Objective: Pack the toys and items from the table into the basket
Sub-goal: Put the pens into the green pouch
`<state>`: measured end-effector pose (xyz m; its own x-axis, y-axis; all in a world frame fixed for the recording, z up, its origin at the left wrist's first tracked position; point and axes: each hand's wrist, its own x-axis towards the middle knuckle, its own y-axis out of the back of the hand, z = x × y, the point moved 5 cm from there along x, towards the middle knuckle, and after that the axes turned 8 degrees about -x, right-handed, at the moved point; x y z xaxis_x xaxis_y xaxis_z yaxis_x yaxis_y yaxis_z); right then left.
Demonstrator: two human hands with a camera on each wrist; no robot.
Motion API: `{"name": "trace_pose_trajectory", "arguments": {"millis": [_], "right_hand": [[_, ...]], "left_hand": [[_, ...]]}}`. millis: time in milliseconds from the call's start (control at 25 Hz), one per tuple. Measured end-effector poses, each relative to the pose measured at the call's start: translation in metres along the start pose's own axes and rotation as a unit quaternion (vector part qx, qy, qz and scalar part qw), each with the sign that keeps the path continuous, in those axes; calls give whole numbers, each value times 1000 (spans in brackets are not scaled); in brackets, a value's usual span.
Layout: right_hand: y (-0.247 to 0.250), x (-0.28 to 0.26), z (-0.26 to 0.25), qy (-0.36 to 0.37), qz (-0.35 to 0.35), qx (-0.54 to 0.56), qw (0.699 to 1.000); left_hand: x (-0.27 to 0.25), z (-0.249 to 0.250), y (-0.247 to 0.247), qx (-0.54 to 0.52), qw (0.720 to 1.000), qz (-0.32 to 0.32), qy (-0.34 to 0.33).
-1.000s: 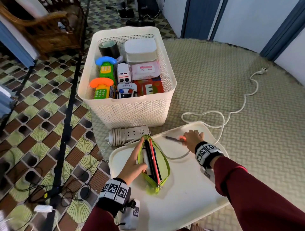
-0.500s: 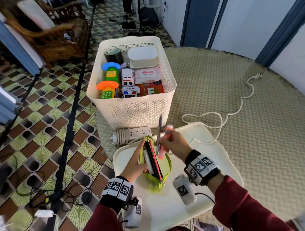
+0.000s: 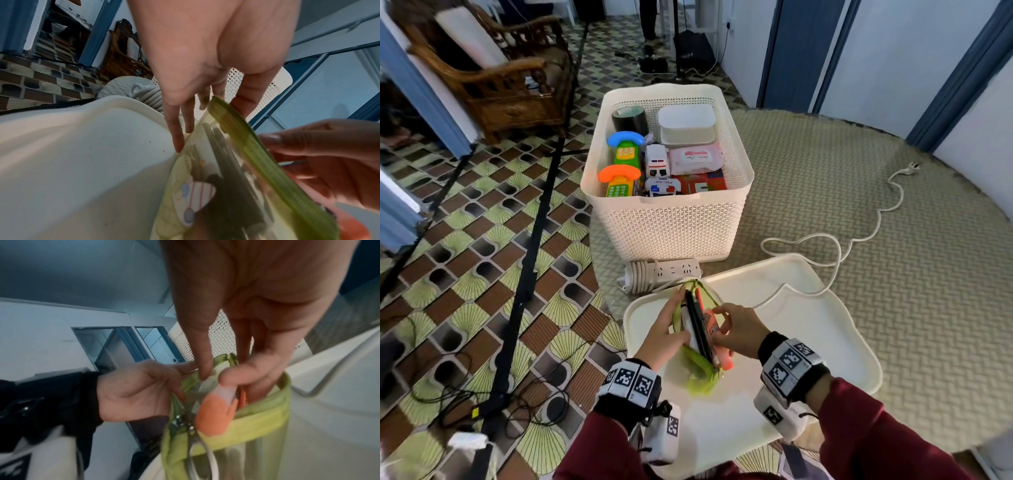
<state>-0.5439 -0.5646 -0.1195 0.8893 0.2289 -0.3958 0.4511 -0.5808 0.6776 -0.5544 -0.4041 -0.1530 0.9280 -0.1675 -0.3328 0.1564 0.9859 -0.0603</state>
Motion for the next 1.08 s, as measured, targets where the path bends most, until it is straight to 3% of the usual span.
{"name": "trace_pose_trajectory", "arguments": {"millis": [160, 280, 440, 560, 720, 920, 1080], "right_hand": [[5, 1, -14, 24, 42, 69, 996], [8, -8, -19, 67, 57, -12, 996], [-22, -29, -6, 140, -136, -235, 952], [-27, -31, -10, 171, -86, -220, 957], [-25, -27, -33, 191, -17, -125, 973], [-12, -21, -66, 197, 41, 8, 979], [-1, -7, -75, 180, 79, 14, 980]], "left_hand": [[-11, 4, -8, 29, 999, -16, 3], [-14, 7, -4, 8, 1000, -15, -13], [-23, 6, 7, -30, 998, 27, -42], [-40, -2, 12, 0, 996, 72, -60], [-63, -19, 12, 71, 994, 13, -83], [-69, -14, 30, 70, 980, 125, -136], [-74, 5, 37, 90, 969, 117, -199]]}}
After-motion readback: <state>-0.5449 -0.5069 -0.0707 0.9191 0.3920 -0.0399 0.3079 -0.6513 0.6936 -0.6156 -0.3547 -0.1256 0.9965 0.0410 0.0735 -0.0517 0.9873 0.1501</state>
